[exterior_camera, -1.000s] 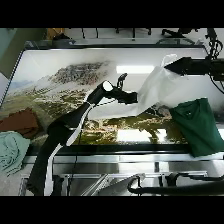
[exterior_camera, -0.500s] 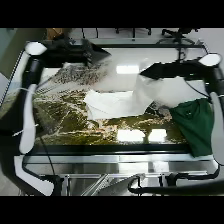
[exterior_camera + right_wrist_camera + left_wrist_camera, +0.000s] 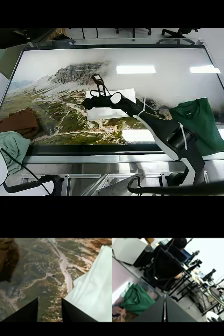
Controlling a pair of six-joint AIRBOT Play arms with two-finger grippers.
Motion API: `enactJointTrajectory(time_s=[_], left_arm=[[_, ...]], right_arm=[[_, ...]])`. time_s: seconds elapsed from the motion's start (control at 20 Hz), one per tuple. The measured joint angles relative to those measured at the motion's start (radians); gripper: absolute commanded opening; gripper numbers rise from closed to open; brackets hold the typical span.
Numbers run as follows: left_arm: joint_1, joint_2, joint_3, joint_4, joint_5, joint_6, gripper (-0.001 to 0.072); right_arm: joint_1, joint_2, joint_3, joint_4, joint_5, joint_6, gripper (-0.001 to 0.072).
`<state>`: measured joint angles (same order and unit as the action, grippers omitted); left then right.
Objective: Fold the shirts.
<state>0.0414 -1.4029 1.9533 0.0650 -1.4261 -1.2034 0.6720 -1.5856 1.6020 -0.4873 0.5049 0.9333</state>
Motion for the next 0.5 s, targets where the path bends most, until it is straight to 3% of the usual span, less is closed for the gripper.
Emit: enactJointTrajectory(time_s=[0.15, 0.25, 0.4, 0.5], left_arm=[[0.003, 0.052, -0.069, -0.003, -0.005, 0.019, 0.0019], [0.004, 0.069, -0.097, -0.003, -0.008, 0.027, 0.0019], [0.004, 0.081, -0.116, -0.005, -0.012, 0.031, 0.0019], [0.004, 0.084, -0.122, -0.005, -0.014, 0.031, 0.0019]], right_arm=[[-0.046, 0.045, 0.0, -0.029, 0.025, -0.012, 0.0333], [-0.141, 0.108, 0.001, -0.05, 0.11, -0.014, 0.0528], [-0.352, 0.192, 0.002, -0.148, 0.309, 0.075, 0.0538], [-0.495, 0.211, -0.002, -0.222, 0.465, 0.141, 0.066]])
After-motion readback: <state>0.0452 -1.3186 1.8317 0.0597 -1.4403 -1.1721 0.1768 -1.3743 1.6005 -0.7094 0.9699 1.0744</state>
